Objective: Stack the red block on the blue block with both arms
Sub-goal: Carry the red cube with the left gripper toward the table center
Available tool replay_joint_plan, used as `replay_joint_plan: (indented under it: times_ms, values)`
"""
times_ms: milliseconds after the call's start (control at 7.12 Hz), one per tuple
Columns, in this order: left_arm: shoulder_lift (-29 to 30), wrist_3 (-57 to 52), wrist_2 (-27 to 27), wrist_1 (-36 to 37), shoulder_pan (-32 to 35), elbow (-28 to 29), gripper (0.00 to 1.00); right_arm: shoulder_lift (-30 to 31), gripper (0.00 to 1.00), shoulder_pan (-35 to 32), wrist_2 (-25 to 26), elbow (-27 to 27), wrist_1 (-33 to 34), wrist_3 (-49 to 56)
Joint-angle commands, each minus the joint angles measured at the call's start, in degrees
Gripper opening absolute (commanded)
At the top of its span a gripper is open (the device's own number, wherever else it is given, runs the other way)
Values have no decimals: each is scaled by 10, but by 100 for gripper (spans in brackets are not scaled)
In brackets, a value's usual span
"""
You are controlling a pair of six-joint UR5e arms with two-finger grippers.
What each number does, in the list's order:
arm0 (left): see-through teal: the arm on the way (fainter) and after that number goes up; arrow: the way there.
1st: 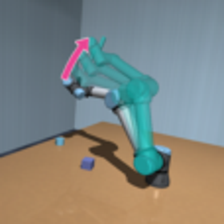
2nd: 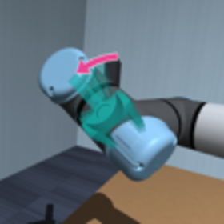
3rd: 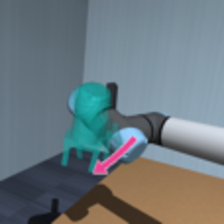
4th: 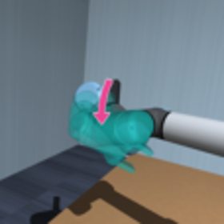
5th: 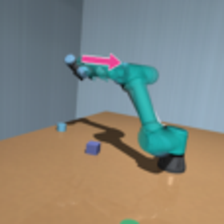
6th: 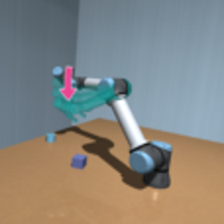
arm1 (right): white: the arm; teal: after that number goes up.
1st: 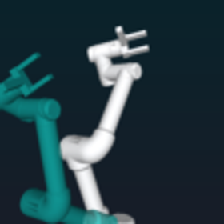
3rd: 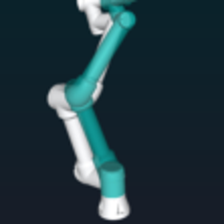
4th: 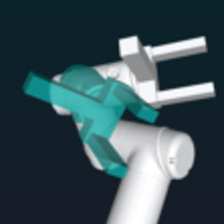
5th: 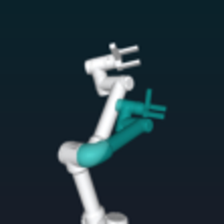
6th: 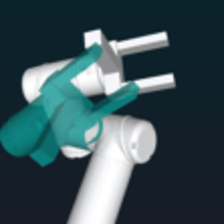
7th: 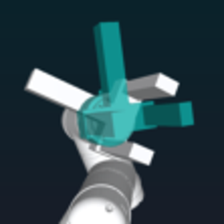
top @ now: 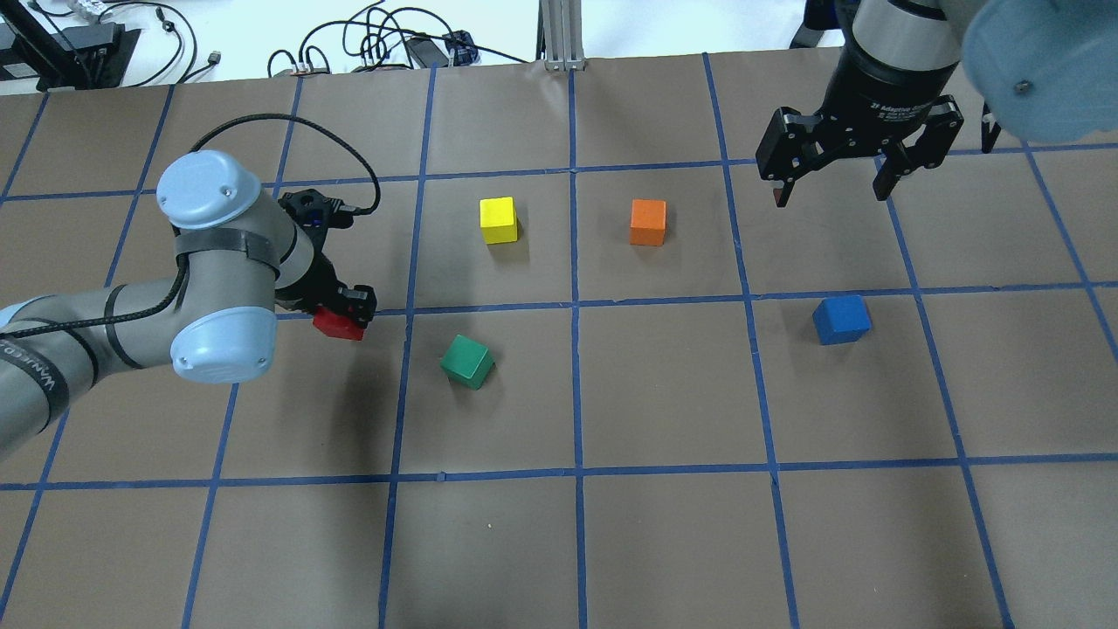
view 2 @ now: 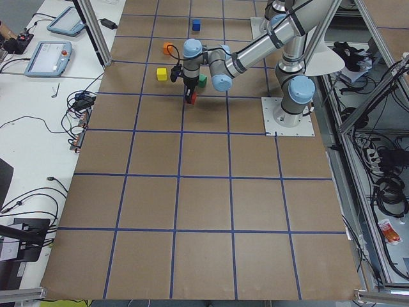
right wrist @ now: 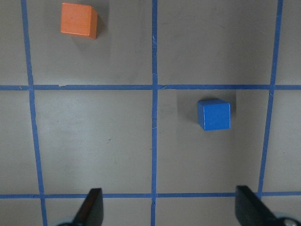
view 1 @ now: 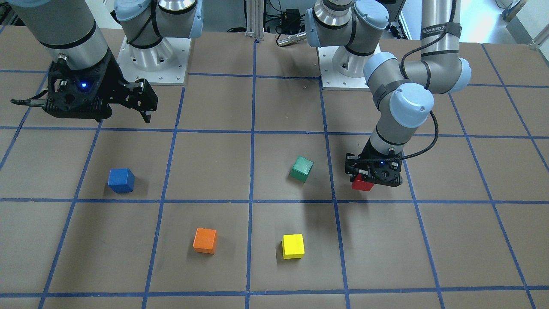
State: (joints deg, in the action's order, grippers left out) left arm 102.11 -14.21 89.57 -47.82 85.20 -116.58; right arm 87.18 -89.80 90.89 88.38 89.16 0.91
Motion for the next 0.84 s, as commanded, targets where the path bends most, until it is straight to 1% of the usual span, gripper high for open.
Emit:
replay_joint_plan:
  times_ms: [0, 140, 281, 562, 702]
  values:
    - [12, 142, -14, -90, 95, 97, 0, 0, 100, 0, 3, 0, 0, 0]
    - [30, 206, -57, -104, 129, 131, 0, 1, 100, 0, 3, 0, -2, -6]
    - [56, 280, -68, -93, 161, 140, 0, 2, 100, 0, -4, 0, -2, -6]
    - [100, 313, -59, -75, 211, 155, 0, 2, 100, 0, -4, 0, -3, -7]
    - [125, 362, -59, -62, 225, 179, 0, 1, 100, 0, -4, 0, -3, -7]
